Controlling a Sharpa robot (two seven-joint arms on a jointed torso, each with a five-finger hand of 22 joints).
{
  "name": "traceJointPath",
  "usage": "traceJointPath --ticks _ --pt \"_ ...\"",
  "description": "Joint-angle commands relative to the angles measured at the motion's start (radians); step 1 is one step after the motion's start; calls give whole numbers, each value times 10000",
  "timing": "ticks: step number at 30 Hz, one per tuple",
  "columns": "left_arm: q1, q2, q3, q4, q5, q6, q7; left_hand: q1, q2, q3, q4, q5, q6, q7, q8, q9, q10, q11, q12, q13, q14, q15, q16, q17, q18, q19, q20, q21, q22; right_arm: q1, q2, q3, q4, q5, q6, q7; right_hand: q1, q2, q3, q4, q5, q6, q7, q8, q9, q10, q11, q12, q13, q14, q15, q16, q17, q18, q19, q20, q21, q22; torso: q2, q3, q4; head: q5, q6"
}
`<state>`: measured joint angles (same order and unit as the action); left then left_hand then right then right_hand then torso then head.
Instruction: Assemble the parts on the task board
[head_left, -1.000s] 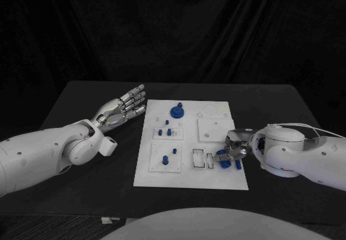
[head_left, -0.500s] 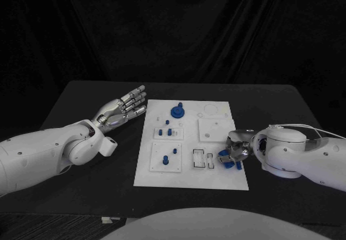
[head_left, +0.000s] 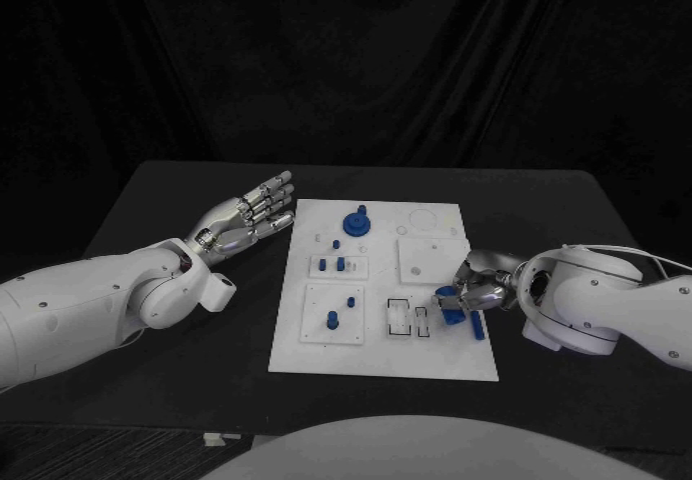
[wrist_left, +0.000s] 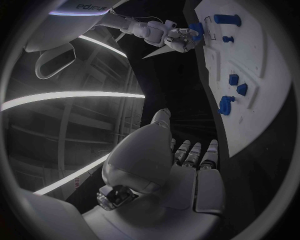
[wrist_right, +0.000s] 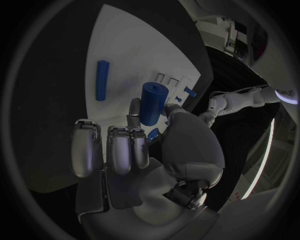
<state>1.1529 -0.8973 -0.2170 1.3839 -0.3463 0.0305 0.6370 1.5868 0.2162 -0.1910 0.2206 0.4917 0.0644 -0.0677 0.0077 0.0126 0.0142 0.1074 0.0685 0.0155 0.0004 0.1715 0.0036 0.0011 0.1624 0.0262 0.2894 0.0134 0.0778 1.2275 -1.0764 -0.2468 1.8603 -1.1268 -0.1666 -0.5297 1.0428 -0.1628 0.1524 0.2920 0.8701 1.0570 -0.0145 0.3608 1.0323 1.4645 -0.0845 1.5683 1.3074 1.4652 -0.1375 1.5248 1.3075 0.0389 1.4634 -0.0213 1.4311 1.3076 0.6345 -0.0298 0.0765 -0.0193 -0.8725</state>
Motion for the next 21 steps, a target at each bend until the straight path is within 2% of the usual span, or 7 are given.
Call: traceJointPath --ticks 1,4,6,10,11,17,21 --pt "-15 48 9 0 60 90 95 26 68 19 -36 44 4 55 67 12 -11 84 42 8 -4 41 -36 -11 148 49 -8 50 7 90 35 -6 118 2282 -827 -20 257 388 1191 -1131 -179 -104 3 -65 180 1063 -1 25 2634 824 -3 -75 1337 -20 426 -35 -50 2141 -14 -8 11 2 -2" --pt "-15 65 9 0 60 99 91 27 73 24 -40 49 6 65 67 12 -11 85 44 8 -4 42 -36 -11 149 52 -9 52 12 132 168 -7 99 2715 -793 -66 127 427 1207 -1124 -539 -142 32 -116 223 1063 27 25 2634 816 22 -93 1293 -11 410 -12 -85 2128 -5 -14 25 32 -2" --pt "-15 67 9 1 60 108 87 27 73 24 -40 49 6 65 67 12 -11 85 44 8 -4 42 -36 -11 149 52 -9 52 12 141 281 -8 51 2869 -783 -80 -145 488 1118 -1002 -1353 -297 108 -201 262 1063 96 25 2634 804 79 -121 1228 10 369 33 -177 2097 1 -18 32 29 -2" --pt "-16 70 9 -8 60 121 83 27 76 27 -41 51 10 70 68 13 -12 85 43 8 -4 43 -36 -11 150 52 -9 52 12 84 549 -9 -96 3058 -641 -145 -345 550 988 -903 -2249 -469 189 -245 296 1063 172 25 2634 803 141 -126 1208 14 362 90 -194 2092 10 -13 -7 48 -2" --pt "-16 72 9 -9 60 123 82 27 76 27 -41 51 10 70 68 13 -12 85 43 8 -4 43 -36 -11 150 52 -9 52 12 63 597 -9 -121 3079 -625 -150 -450 572 902 -838 -2649 -595 239 -260 324 1063 218 25 2634 798 178 -135 1185 21 346 121 -227 2081 10 -13 -12 67 -2" --pt "-18 87 9 -20 60 144 73 29 80 32 -45 54 15 86 69 14 -13 85 41 7 -4 45 -36 -11 150 52 -9 51 8 -34 863 -10 -250 3143 -548 -183 -447 588 883 -844 -2748 -629 249 -247 345 1063 229 25 2634 797 189 -137 1179 31 331 134 -262 2069 19 -13 38 25 -2" --pt "-20 113 9 -34 60 154 69 29 80 32 -45 54 15 86 69 14 -13 85 41 7 -4 45 -36 -11 150 52 -9 51 8 -81 1058 -10 -369 3097 -444 -243 -490 638 819 -816 -2992 -741 289 -223 391 1063 264 25 2634 787 219 -159 1126 53 290 167 -351 2039 30 2 12 28 -2"
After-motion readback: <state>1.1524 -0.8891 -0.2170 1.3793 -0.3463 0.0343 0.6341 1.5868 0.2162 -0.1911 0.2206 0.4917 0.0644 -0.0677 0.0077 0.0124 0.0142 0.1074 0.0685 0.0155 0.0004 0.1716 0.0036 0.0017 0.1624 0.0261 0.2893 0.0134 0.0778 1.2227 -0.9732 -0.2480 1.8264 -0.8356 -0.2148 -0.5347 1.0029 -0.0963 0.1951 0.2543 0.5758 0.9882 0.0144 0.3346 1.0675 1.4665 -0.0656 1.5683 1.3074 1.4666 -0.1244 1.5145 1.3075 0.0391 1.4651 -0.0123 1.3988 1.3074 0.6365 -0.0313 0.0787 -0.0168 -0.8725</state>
